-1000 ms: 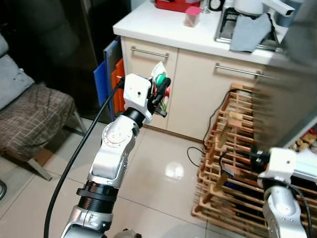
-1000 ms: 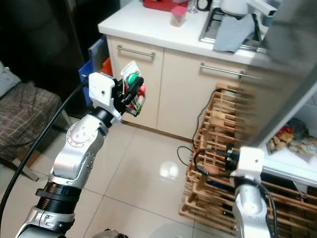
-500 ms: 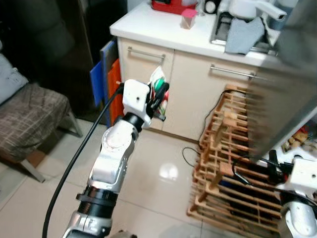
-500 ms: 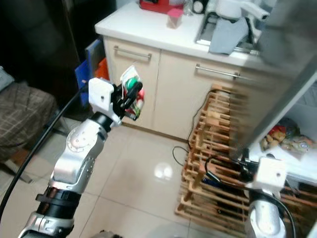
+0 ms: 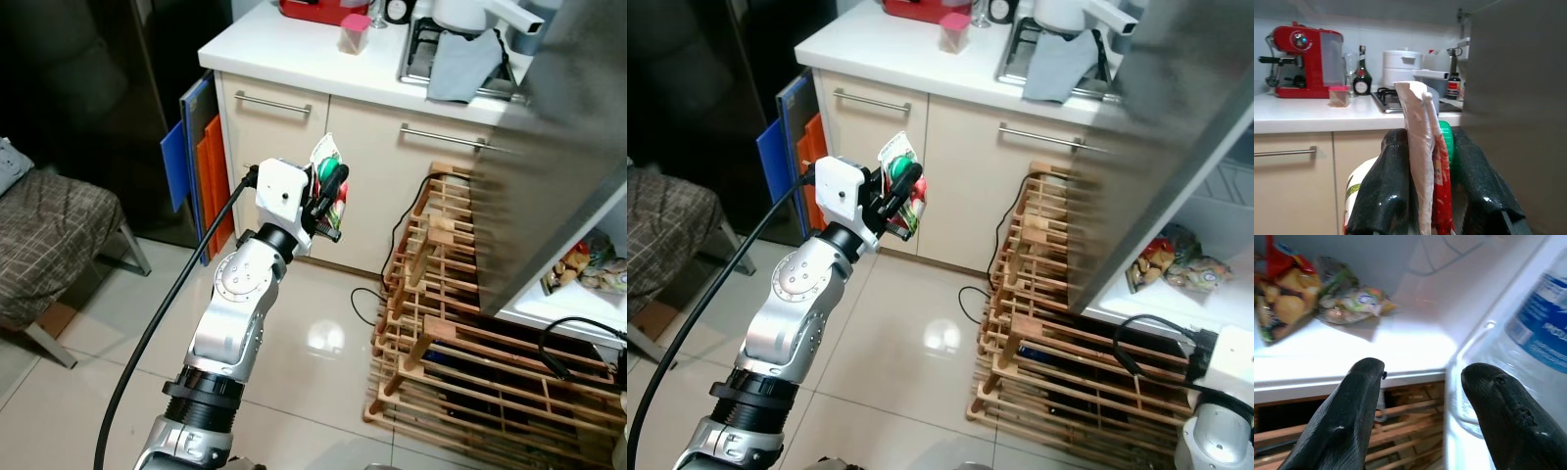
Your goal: Restocking fridge
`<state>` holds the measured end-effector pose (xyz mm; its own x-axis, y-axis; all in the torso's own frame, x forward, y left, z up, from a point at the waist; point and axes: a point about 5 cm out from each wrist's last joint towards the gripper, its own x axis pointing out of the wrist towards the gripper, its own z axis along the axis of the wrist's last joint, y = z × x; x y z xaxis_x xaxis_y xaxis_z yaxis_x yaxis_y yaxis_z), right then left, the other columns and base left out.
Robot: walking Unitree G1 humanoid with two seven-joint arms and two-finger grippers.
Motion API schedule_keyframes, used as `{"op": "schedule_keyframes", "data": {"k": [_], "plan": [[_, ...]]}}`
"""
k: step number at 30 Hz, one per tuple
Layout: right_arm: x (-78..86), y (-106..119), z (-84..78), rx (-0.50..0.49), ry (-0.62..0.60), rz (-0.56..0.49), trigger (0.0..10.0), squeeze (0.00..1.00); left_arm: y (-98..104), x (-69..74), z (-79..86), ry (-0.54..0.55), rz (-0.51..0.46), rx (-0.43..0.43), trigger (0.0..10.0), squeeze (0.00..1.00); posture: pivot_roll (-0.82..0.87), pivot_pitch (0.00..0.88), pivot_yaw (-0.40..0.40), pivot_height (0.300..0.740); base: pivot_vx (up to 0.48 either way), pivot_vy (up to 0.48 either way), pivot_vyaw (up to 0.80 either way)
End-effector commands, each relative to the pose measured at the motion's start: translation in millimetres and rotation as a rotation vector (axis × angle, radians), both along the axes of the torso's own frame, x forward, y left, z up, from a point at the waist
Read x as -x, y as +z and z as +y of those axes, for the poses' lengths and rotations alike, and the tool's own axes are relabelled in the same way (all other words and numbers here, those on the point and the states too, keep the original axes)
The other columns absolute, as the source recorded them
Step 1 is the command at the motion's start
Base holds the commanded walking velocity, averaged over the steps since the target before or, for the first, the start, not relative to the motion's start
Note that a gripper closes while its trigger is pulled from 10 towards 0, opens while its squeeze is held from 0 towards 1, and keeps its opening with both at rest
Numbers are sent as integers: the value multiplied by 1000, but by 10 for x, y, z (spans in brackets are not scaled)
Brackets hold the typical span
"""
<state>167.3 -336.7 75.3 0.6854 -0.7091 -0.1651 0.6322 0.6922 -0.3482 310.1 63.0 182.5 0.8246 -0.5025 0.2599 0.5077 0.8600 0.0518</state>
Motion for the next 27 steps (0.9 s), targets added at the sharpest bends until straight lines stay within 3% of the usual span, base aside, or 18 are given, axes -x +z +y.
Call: {"op": "schedule_keyframes", "data": {"k": [1, 2, 9, 11, 15, 16, 17, 18, 24, 26, 27], "plan": [[33, 32, -60, 18, -25, 13, 10000, 0, 44, -16, -38, -18, -16, 3, 10000, 0, -130, 0, -45, 740, 0, 0, 0], [83, 36, -194, 49, -71, 34, 10000, 0, 48, -15, -48, -19, -16, 7, 10000, 0, -135, 0, -46, 740, 0, 0, 0], [199, 57, -446, 114, -142, 80, 10000, 0, 46, -5, -69, -24, -14, 11, 10000, 0, -139, 0, -44, 740, 0, 0, 0], [261, 106, -625, 139, -223, 84, 10000, 0, 53, -9, -69, -25, -14, 12, 10000, 0, -139, 0, -36, 740, 0, 0, 0], [214, 148, -630, 149, -216, 63, 10000, 0, 53, -11, -71, -29, -13, 12, 10000, 0, -137, 0, -34, 740, 0, 0, 0], [110, 179, -524, 154, -159, 35, 10000, 0, 41, -11, -72, -34, -9, 5, 10000, 0, -135, 0, -28, 740, 0, 0, 0], [110, 179, -524, 154, -159, 35, 10000, 0, 41, -11, -72, -34, -9, 5, 10000, 0, -135, 0, -28, 740, 0, 0, 0], [-99, 222, -276, 135, -34, -38, 10000, 0, 33, -10, -78, -42, -6, -2, 10000, 0, -133, 0, -21, 740, 0, 0, 0], [-649, 371, 617, -40, 404, -273, 10000, 0, -7, 7, -138, -86, 4, -24, 10000, 0, -133, 0, -9, 740, 0, 0, 0], [-748, 443, 868, -63, 518, -323, 10000, 0, -14, 11, -165, -103, 3, -33, 10000, 0, -126, 0, -6, 740, 0, 0, 0], [-748, 443, 868, -63, 518, -323, 10000, 0, -14, 11, -165, -103, 3, -33, 10000, 0, -126, 0, -6, 740, 0, 0, 0]]}}
